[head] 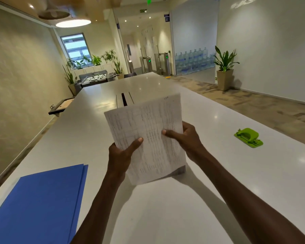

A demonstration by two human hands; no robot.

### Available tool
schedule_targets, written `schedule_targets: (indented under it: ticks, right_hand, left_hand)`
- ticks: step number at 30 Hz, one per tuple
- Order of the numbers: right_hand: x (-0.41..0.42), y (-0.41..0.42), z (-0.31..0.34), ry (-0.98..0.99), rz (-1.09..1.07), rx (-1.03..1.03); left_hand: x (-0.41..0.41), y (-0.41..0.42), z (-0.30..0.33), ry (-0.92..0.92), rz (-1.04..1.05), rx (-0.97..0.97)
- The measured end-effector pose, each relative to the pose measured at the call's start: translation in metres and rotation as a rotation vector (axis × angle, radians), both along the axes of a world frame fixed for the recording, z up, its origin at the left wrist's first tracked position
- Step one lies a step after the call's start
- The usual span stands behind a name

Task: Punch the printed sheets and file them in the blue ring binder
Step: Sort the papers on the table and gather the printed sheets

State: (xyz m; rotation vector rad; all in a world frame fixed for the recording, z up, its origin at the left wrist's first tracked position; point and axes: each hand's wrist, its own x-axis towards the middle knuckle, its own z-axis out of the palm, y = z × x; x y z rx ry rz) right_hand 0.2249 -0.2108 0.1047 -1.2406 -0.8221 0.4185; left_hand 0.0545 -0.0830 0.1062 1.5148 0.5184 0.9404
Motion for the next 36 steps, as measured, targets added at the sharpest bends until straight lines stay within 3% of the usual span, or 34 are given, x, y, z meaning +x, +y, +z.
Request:
schedule_targets:
  ticks: [5,9,15,19,26,36]
  right_hand:
    - [0.000,0.001,-0.017,-0.028,-0.023,-0.087]
    - [0.002,0.001,0.012,-0.076,-0.030,0.012]
    - [-0.021,0.011,0.053,-0.285,-0.237,0.193]
    - [-0.023,0.013,0.046,-0.274,-0.237,0.185]
    - [-0.019,0.016,-0.026,-0.131,-0.183,-0.119]
    - [-0.016,0.013,-0.003,-0.086,-0.153,-0.081]
  left_hand:
    - [0.002,-0.004,-0.009,0.089,0.073,0.021]
    - [0.005,-0.004,0.010,-0.002,0.114,0.026]
    - [0.011,-0.015,0.038,-0.093,0.255,0.116]
    - [0.011,-0.015,0.035,-0.079,0.247,0.083]
    - [0.000,-0.009,-0.022,0.140,0.133,-0.016]
    - [0.002,-0.002,-0.013,0.081,0.150,-0.043]
